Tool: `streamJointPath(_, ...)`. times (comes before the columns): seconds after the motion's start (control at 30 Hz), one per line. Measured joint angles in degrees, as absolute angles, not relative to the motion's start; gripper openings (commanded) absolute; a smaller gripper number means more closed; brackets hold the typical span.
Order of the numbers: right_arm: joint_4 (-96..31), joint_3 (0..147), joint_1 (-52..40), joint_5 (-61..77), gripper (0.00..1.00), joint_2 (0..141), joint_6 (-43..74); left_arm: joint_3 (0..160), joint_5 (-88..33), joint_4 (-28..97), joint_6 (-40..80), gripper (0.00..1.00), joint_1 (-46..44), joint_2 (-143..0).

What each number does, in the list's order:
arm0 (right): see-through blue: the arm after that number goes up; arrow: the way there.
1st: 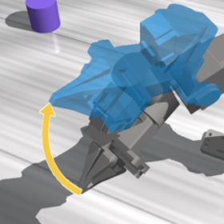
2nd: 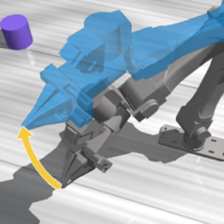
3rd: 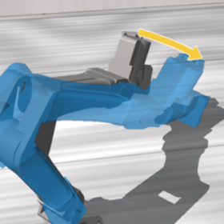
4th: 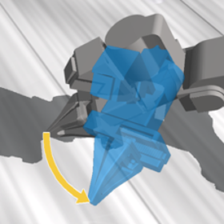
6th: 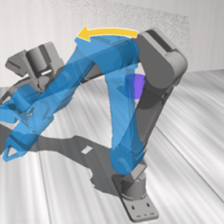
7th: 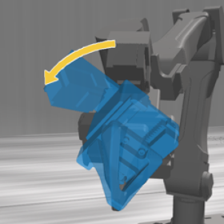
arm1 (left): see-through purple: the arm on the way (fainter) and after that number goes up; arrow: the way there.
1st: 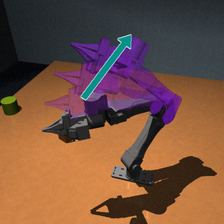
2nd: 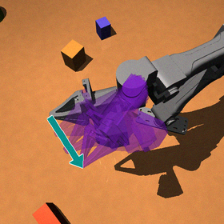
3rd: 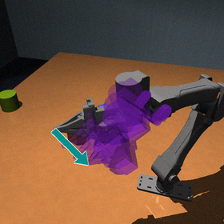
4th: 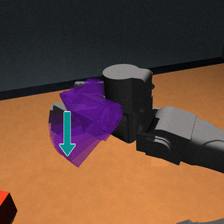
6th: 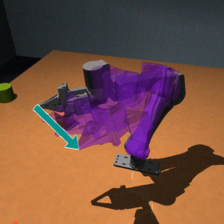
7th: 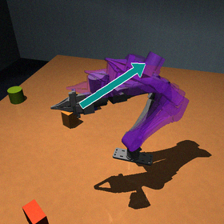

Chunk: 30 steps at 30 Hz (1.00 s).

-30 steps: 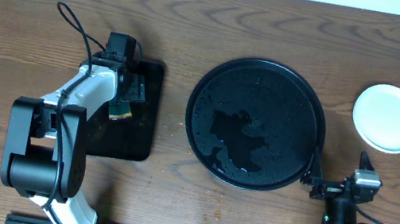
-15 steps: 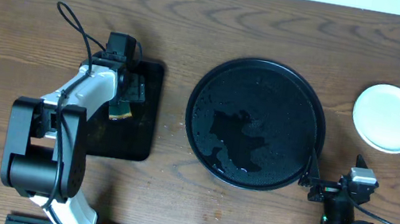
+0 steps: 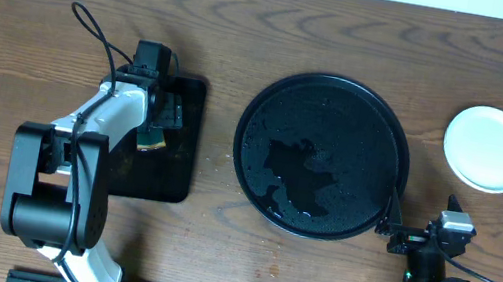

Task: Clean dirty plates on tray and stack at the side

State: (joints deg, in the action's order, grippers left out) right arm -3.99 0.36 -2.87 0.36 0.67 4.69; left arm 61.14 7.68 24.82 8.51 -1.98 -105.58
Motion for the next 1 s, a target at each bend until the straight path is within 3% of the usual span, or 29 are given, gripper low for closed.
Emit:
streamJointPath(0.47, -4.0, 0.4, -2.9, 0.4, 0.99, 0.7, 5.0, 61.1, 7.7, 25.5, 8.5, 0.89, -2.0, -102.7)
streamJointPath(1.0, -4.0, 0.4, -2.9, 0.3, 0.99, 0.7, 5.0, 61.0, 7.7, 25.5, 8.5, 0.90, -2.0, -59.9)
